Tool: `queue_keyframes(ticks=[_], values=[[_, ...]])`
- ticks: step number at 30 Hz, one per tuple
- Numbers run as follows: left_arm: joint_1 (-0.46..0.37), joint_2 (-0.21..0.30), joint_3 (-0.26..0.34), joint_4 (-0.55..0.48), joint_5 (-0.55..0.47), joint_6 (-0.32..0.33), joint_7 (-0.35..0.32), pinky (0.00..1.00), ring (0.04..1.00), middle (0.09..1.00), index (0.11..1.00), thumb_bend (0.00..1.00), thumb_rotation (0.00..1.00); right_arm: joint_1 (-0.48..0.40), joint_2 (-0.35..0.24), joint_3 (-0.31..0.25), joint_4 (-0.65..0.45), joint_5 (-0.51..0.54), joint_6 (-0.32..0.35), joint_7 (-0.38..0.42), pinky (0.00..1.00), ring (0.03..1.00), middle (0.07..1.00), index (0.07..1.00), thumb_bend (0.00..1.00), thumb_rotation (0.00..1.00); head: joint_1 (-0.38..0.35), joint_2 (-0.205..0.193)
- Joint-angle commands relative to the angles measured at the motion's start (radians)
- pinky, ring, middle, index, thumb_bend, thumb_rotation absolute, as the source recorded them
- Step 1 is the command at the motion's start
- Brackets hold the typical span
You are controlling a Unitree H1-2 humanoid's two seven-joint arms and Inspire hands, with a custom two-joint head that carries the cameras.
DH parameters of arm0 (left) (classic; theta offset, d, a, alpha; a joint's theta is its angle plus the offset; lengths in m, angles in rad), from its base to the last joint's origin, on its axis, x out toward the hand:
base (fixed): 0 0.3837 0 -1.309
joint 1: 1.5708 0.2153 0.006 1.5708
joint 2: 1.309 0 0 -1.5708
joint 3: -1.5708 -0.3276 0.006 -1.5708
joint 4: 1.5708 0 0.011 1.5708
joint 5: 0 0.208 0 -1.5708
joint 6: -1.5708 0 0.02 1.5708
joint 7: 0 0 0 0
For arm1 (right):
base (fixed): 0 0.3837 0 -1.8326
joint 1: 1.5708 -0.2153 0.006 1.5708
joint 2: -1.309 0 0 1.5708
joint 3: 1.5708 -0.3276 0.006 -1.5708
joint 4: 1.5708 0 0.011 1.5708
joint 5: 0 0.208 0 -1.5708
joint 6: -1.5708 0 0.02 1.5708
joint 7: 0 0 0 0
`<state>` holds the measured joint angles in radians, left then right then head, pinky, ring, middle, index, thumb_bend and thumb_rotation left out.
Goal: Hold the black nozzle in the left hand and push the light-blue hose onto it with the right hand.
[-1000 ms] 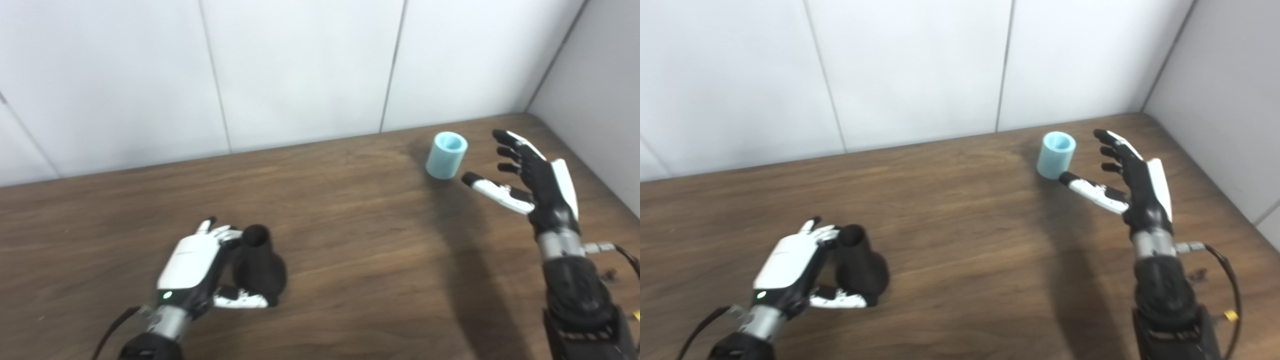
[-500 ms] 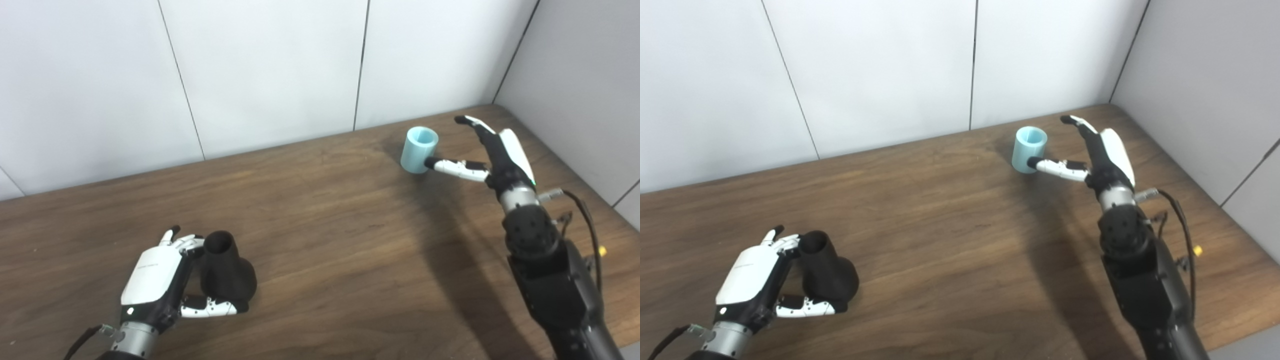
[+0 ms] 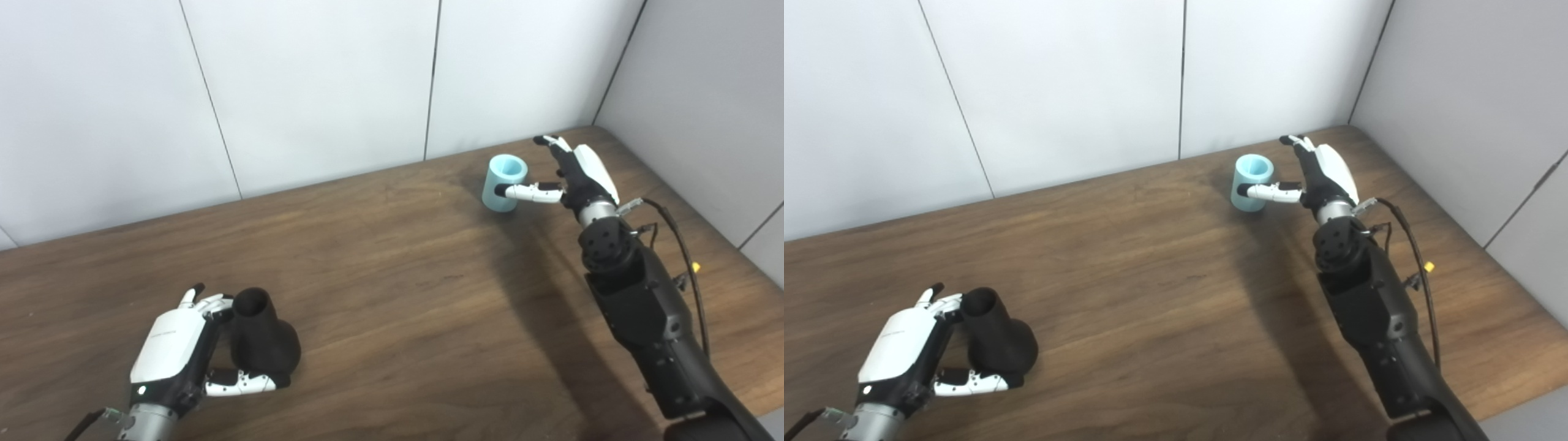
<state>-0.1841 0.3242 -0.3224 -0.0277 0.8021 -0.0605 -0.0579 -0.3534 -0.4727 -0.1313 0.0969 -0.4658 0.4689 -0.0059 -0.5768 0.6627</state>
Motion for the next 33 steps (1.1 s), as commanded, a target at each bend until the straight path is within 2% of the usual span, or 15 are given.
queue_keyframes(ticks=[1,5,9,15,21,33], values=[[0.000,0.017,0.004,-0.006,0.006,-0.007,-0.004,1.00,0.839,0.734,0.479,0.52,0.05,-0.062,-0.029,-0.016,0.000,-0.024,0.000,-0.015,0.79,0.965,0.975,0.900,1.00,0.45,-0.001,0.001],[0.001,0.016,0.001,0.001,0.005,-0.014,0.006,1.00,0.837,0.729,0.479,0.52,0.05,-0.085,-0.031,-0.008,0.023,-0.030,0.000,-0.019,0.75,0.941,0.953,0.867,1.00,0.38,0.000,0.002],[0.000,0.018,0.000,-0.006,0.002,-0.009,-0.004,1.00,0.837,0.733,0.480,0.52,0.05,-0.103,-0.033,-0.001,0.051,-0.032,0.000,-0.020,0.71,0.928,0.933,0.833,1.00,0.36,0.000,0.003],[0.006,0.022,0.000,-0.011,0.005,-0.006,-0.009,1.00,0.842,0.736,0.480,0.52,0.05,-0.107,-0.023,0.002,0.078,-0.054,0.000,-0.020,0.75,0.955,0.947,0.840,1.00,0.39,0.004,0.005],[0.014,0.026,0.001,-0.027,0.008,0.002,-0.018,1.00,0.845,0.734,0.480,0.52,0.05,-0.100,-0.040,0.041,0.100,-0.093,0.000,-0.017,0.81,0.957,0.930,0.816,1.00,0.43,0.010,0.009],[0.019,0.032,0.000,-0.028,0.012,-0.005,-0.016,1.00,0.841,0.732,0.480,0.52,0.05,-0.096,-0.043,0.064,0.106,-0.127,-0.002,-0.029,0.85,0.975,0.948,0.801,1.00,0.39,0.008,0.014]])
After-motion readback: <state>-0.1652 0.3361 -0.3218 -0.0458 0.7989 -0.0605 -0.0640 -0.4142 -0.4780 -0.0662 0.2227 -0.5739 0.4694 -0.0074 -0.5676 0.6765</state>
